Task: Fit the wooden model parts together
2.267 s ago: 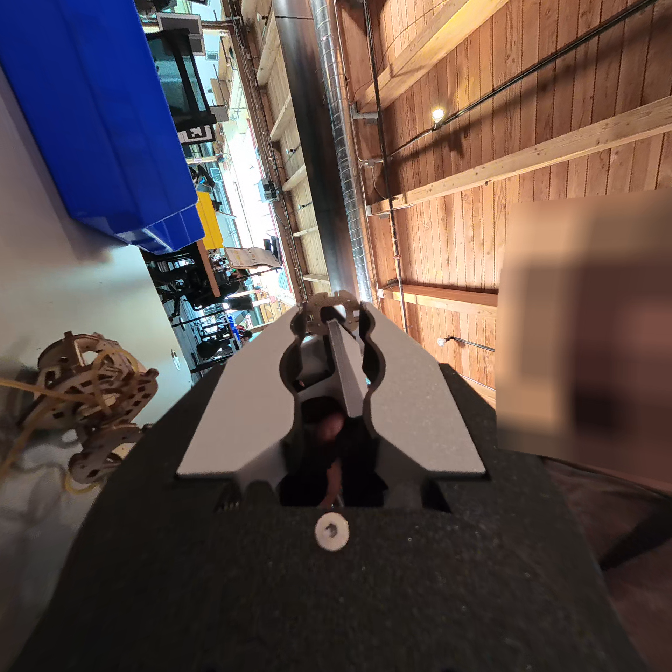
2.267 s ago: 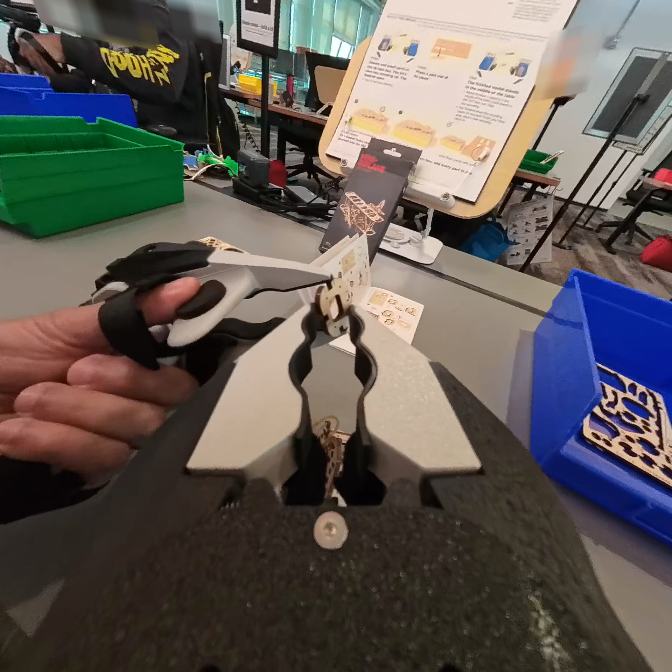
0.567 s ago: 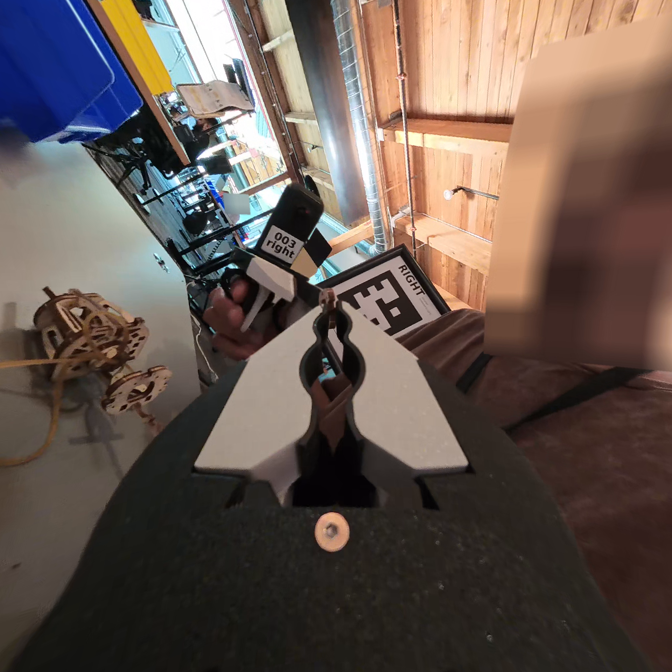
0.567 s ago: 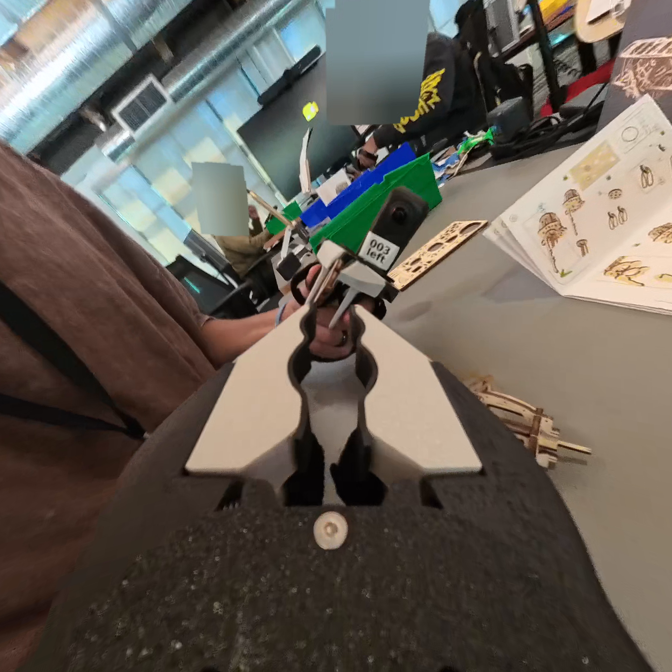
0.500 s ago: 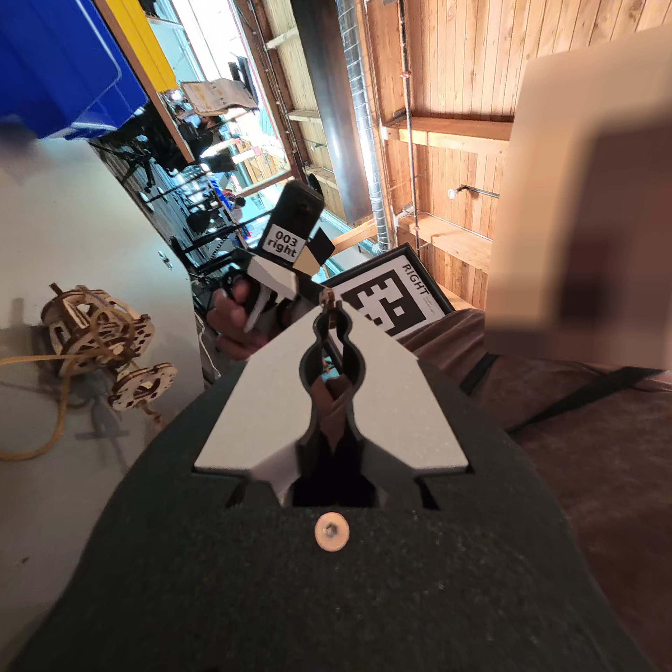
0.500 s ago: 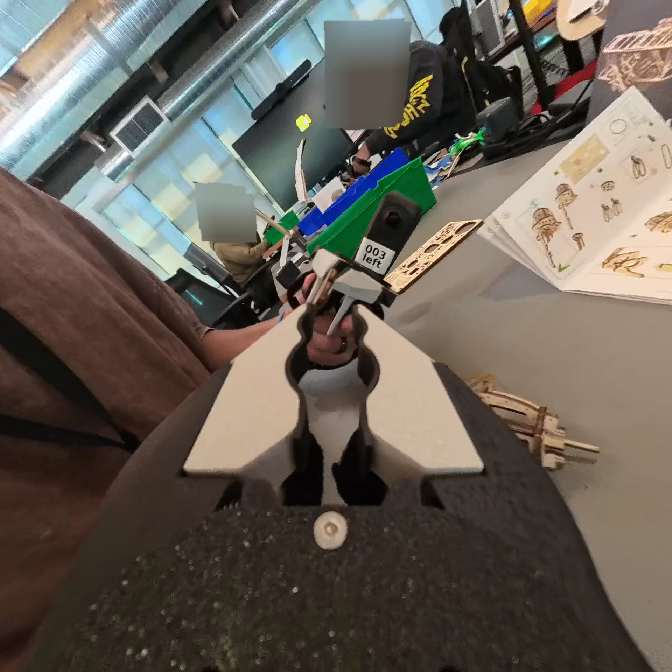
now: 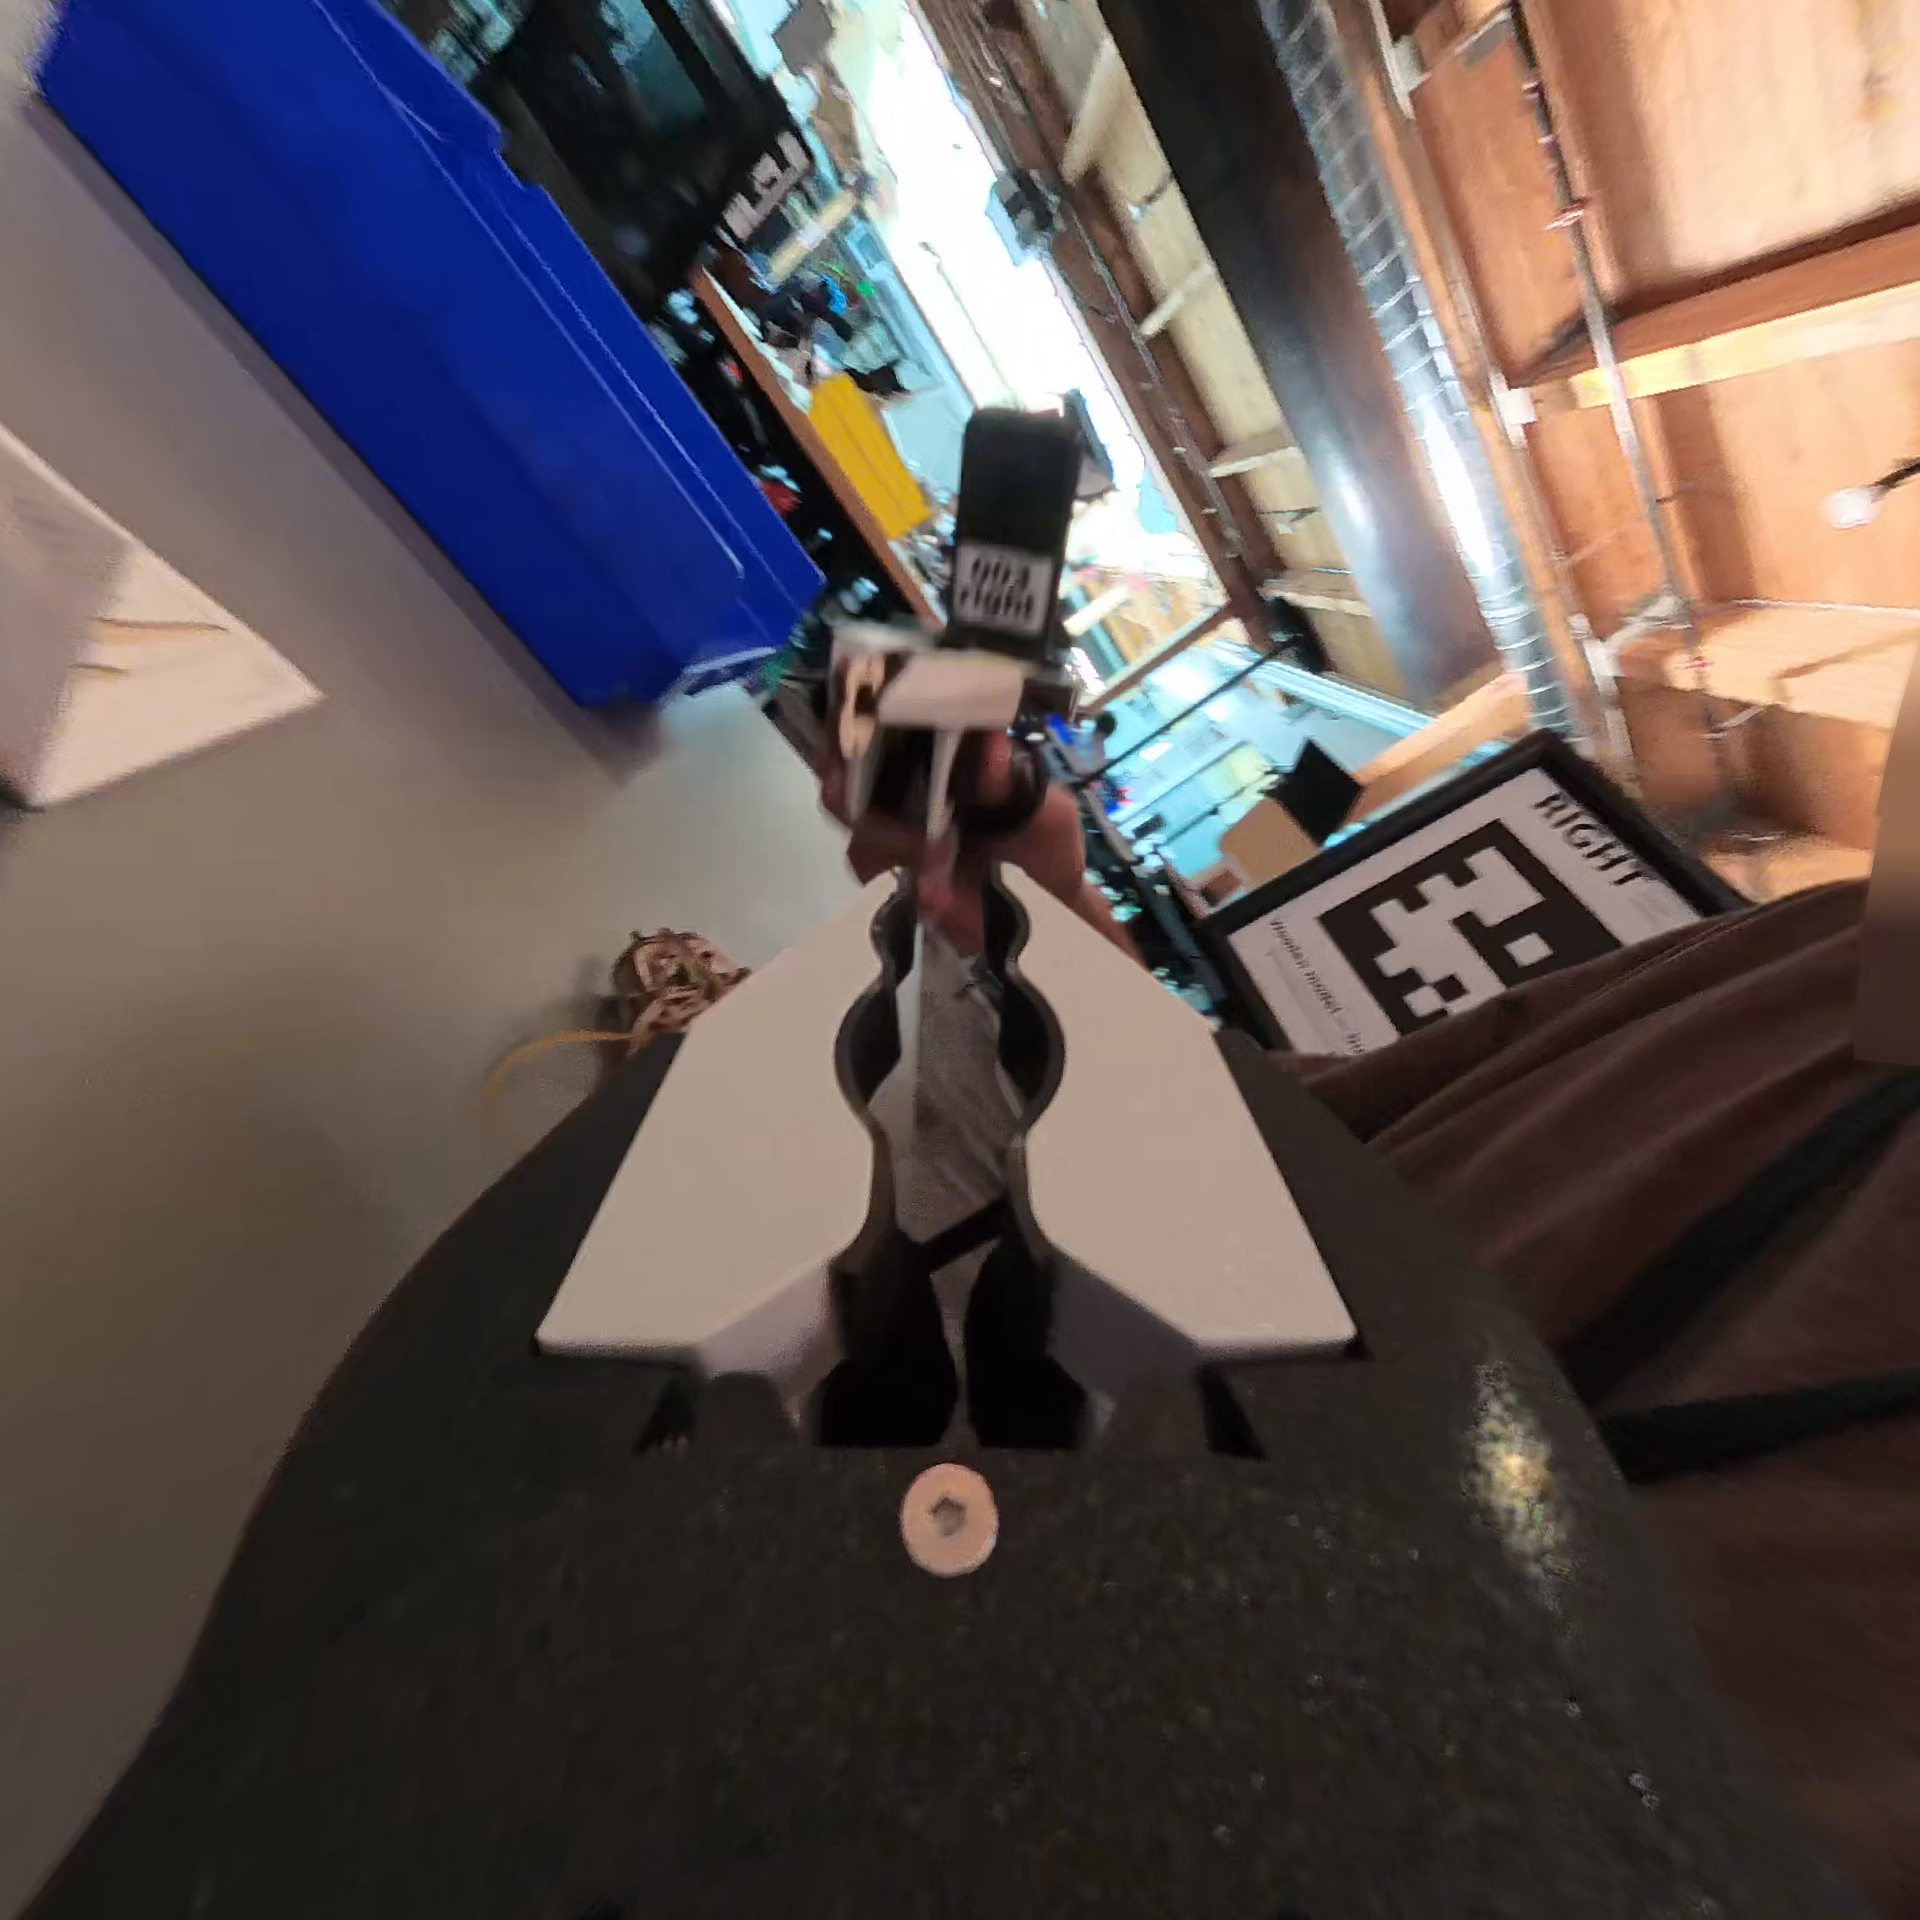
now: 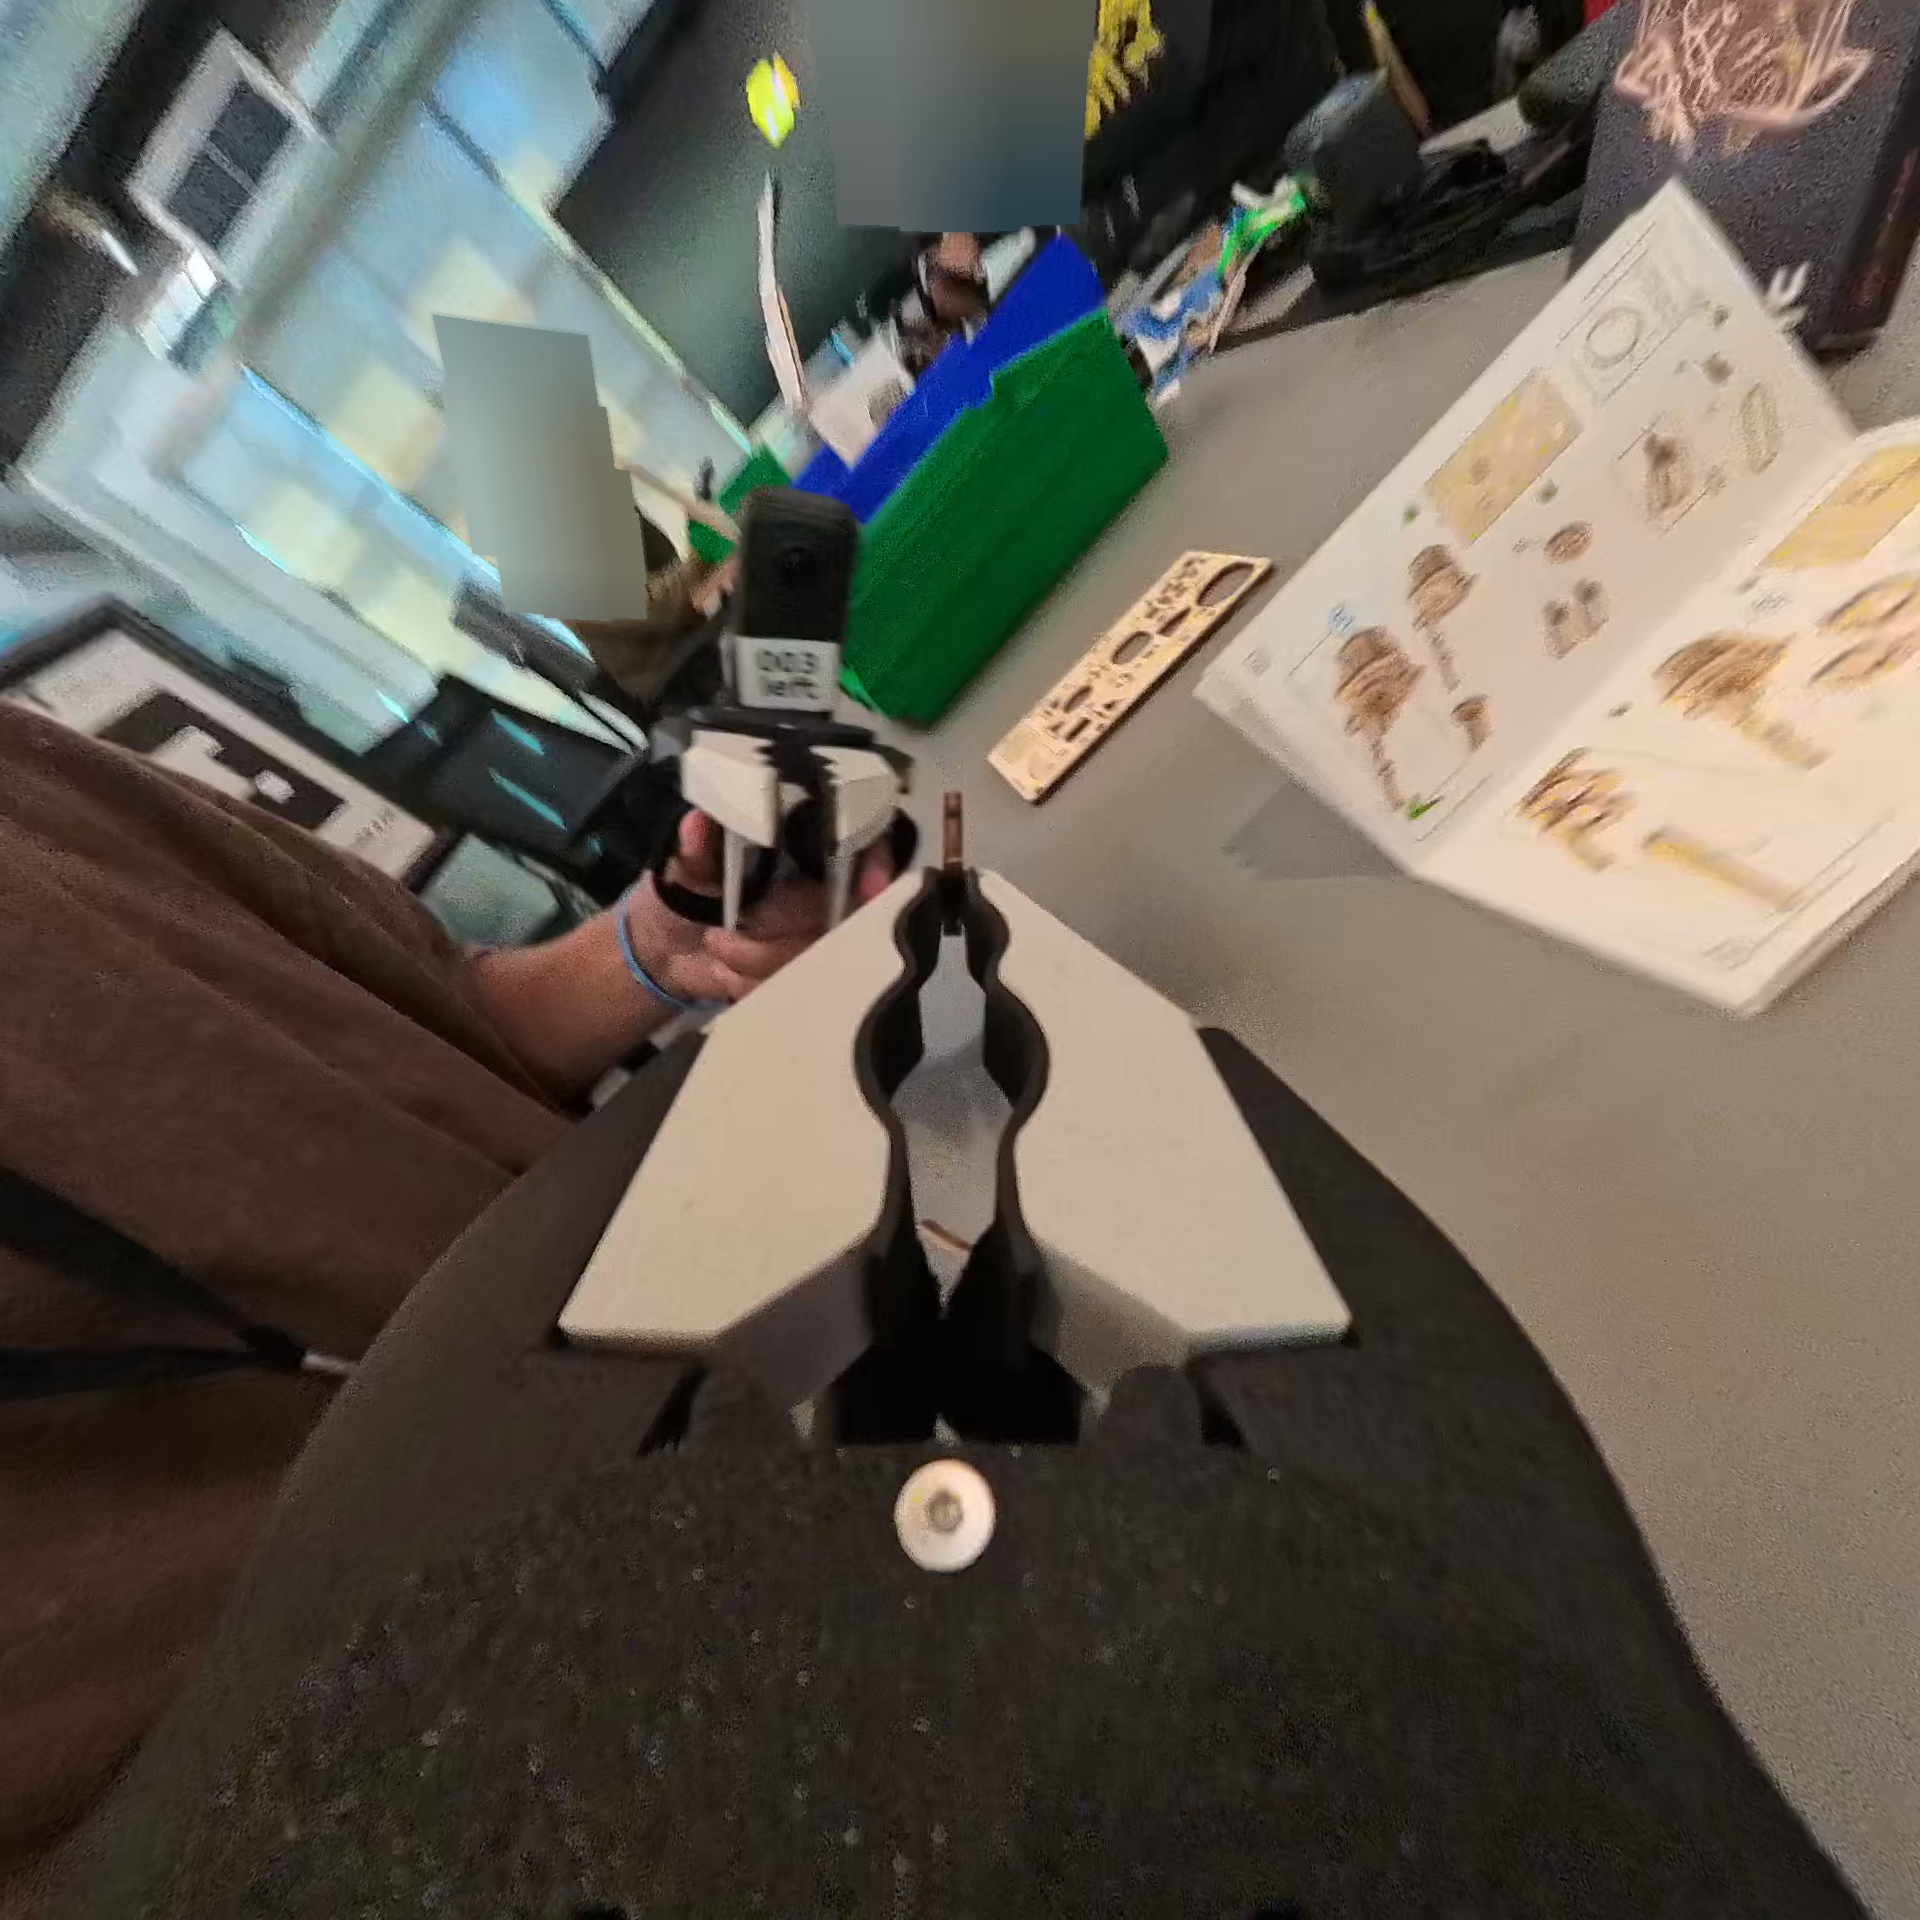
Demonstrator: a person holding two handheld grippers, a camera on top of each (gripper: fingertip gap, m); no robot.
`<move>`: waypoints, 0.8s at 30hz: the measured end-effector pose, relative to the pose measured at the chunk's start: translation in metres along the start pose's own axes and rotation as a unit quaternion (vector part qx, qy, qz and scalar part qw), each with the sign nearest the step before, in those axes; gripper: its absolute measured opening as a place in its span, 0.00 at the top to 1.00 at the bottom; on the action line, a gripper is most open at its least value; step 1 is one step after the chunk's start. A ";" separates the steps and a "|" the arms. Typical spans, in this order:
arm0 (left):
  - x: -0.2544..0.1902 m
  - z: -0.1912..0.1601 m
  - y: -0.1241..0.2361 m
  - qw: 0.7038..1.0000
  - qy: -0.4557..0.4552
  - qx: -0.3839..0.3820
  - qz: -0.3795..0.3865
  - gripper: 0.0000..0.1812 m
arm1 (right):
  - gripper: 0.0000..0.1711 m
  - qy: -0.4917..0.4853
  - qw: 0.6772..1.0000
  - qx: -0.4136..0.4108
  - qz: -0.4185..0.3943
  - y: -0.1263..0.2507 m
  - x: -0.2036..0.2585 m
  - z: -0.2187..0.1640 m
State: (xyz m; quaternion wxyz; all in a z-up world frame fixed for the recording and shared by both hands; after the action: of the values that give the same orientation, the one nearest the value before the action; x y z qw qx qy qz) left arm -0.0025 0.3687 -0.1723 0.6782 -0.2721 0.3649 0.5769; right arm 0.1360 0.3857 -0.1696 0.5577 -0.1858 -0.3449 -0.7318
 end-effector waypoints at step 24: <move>0.001 -0.045 0.093 0.950 -0.113 0.047 0.288 0.92 | 0.98 -0.097 0.965 0.238 -0.057 0.020 -0.142 0.093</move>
State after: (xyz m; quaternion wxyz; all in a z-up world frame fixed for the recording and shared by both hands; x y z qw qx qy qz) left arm -0.1020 0.3512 -0.1946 0.5318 -0.0562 0.3749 0.7573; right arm 0.1878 0.5465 -0.1927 0.5071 -0.0976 -0.5718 -0.6375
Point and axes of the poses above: each gripper's, where its closed fingertips meet, y back along the fingers, z out of its top, x = y × z across the jaws, the point moved 4 cm from there along y, back along the fingers, and after that the axes turned 13 degrees about x, right-handed, at the moved point
